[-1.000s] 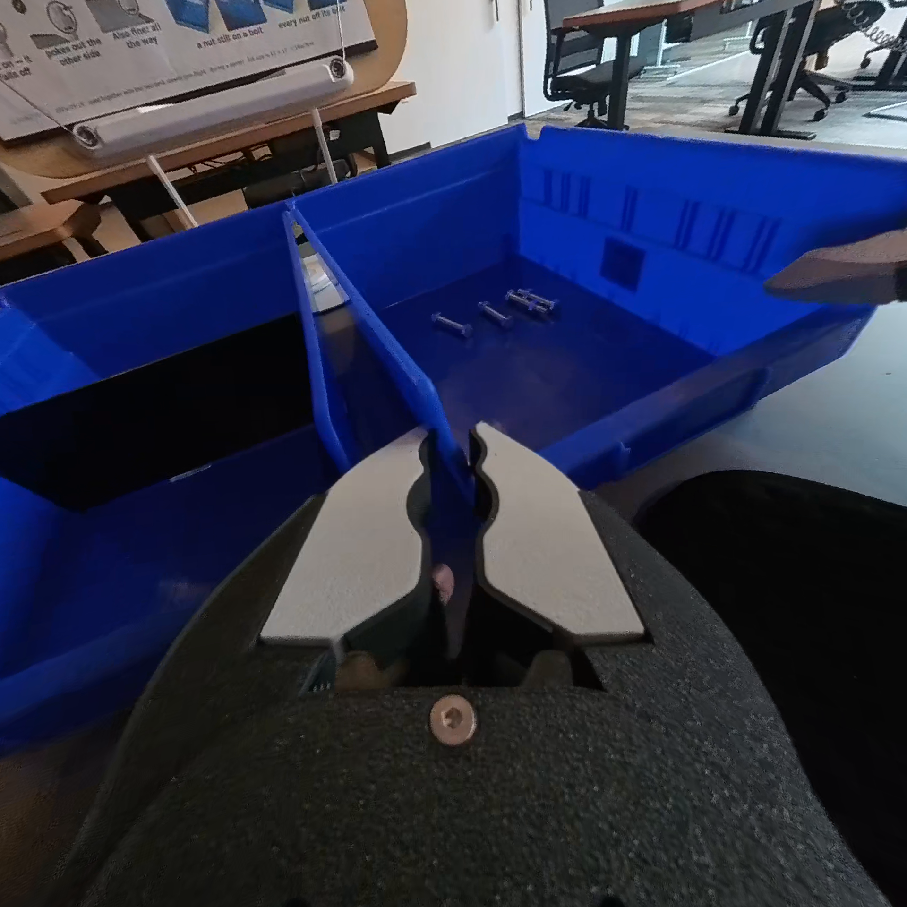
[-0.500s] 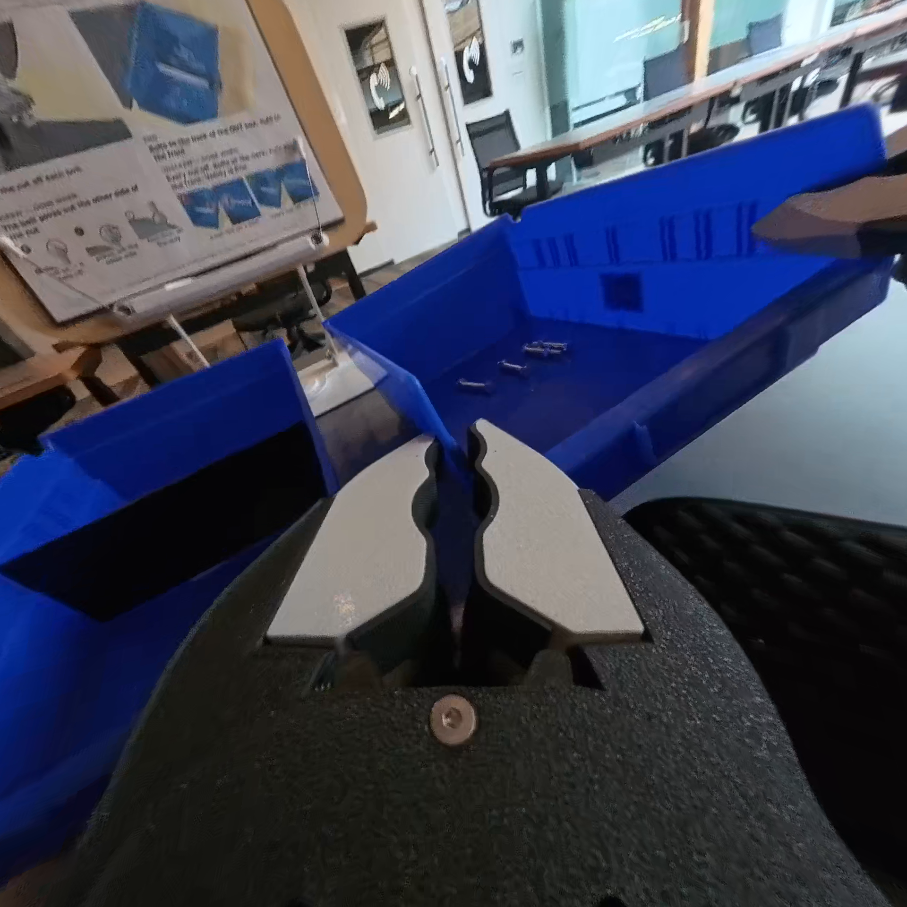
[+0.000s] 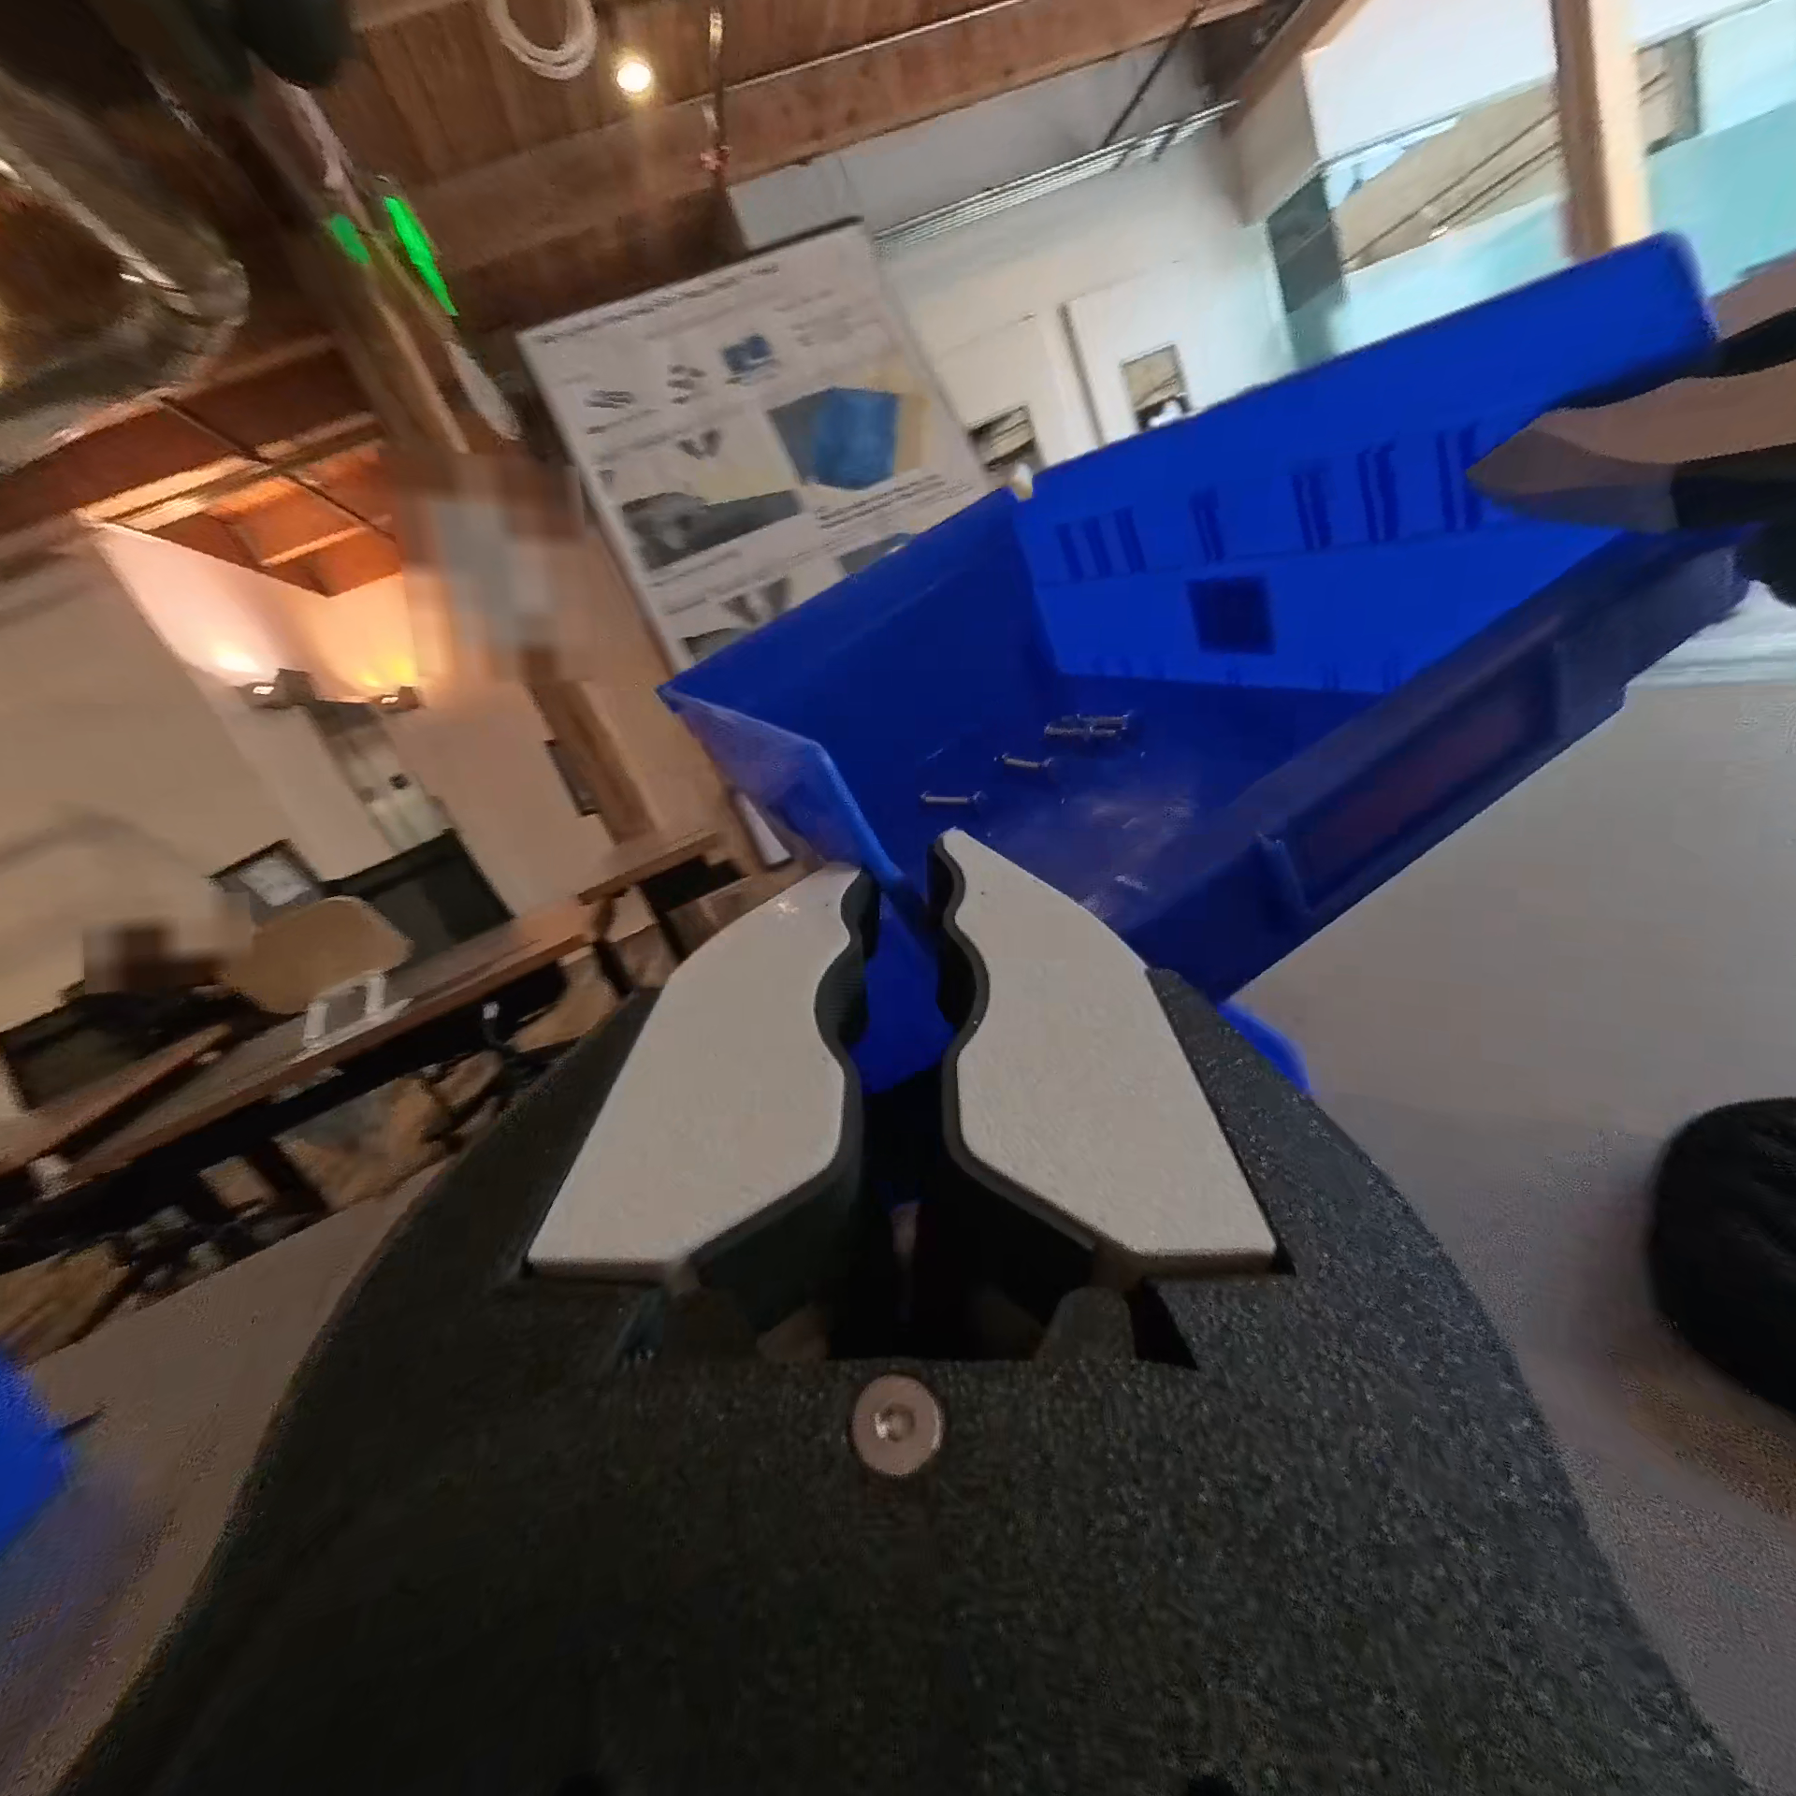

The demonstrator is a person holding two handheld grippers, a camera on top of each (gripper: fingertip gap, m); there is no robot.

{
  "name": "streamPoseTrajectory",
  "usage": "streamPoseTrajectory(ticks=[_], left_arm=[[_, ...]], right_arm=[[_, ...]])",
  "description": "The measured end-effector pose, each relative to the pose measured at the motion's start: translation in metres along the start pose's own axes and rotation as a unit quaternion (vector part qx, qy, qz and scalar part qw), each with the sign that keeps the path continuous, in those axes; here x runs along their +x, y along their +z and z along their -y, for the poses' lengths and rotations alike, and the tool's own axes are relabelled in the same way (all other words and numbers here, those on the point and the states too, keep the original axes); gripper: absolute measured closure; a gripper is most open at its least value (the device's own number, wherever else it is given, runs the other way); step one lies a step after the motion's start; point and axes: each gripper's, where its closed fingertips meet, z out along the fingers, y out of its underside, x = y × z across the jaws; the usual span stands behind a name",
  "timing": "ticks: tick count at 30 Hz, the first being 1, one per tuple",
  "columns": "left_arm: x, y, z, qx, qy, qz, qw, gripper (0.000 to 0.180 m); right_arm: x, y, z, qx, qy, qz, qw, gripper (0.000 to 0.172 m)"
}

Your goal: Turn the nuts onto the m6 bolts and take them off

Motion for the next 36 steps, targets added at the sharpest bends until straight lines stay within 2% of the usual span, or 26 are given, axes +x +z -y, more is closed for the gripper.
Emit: streamPoseTrajectory(ticks=[1,10,14,18,22,27,36], left_arm=[[-0.019,-0.01,-0.002,-0.003,0.008,0.016,1.0,0.172],[-0.161,-0.106,-0.049,-0.07,0.07,0.152,0.983,0.172],[-0.204,-0.142,-0.075,-0.102,0.074,0.195,0.973,0.172],[-0.233,-0.168,-0.11,-0.131,0.055,0.217,0.966,0.173],[-0.243,-0.182,-0.148,-0.15,0.03,0.222,0.963,0.173],[-0.246,-0.183,-0.187,-0.162,0.004,0.213,0.964,0.173],[-0.259,-0.161,-0.219,-0.166,-0.024,0.201,0.965,0.174]], right_arm=[[-0.019,0.008,0.009,0.01,0.004,0.016,1.0,0.168],[-0.203,0.068,0.067,0.057,0.057,0.173,0.982,0.167],[-0.274,0.082,0.078,0.055,0.068,0.225,0.97,0.167],[-0.326,0.088,0.077,0.043,0.061,0.25,0.965,0.167],[-0.359,0.089,0.062,0.024,0.043,0.256,0.965,0.167],[-0.375,0.094,0.044,0.002,0.014,0.243,0.97,0.167],[-0.386,0.106,0.018,-0.045,0.008,0.211,0.976,0.163]])
